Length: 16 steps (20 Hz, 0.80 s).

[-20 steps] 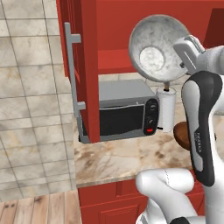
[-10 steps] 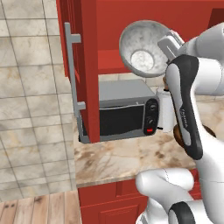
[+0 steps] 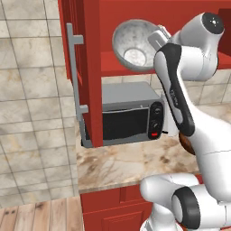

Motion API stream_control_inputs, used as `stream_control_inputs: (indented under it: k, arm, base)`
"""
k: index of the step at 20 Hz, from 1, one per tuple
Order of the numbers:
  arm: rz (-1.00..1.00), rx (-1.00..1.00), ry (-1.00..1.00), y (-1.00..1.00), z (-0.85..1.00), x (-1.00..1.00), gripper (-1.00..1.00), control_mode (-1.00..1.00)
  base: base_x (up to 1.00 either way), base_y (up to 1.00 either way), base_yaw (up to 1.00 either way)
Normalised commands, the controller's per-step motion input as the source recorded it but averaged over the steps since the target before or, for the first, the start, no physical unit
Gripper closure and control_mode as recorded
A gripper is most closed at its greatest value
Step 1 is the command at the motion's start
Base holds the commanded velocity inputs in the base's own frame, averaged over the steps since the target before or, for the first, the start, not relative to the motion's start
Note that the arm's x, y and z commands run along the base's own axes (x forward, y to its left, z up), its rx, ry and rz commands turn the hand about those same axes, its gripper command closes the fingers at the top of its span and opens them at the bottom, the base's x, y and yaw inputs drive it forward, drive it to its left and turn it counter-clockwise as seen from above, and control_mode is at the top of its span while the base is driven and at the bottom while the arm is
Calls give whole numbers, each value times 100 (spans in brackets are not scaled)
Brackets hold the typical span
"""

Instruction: Open the cabinet. Pick the bowls from the counter and place them in the cabinet. Then close the cabinet.

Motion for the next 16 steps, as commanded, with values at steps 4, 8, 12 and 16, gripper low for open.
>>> stream_control_inputs:
  k: [4, 8, 12, 16]
  arm:
    - [0, 0, 0, 18, -16, 68, 100, -100]
    - [0, 0, 0, 22, -18, 74, 100, -100]
    - [0, 0, 0, 20, -14, 73, 100, -100]
    - [0, 0, 0, 20, -9, 64, 100, -100]
  base:
    - [0, 0, 0]
    - [0, 0, 0]
    - [0, 0, 0]
    - [0, 0, 0]
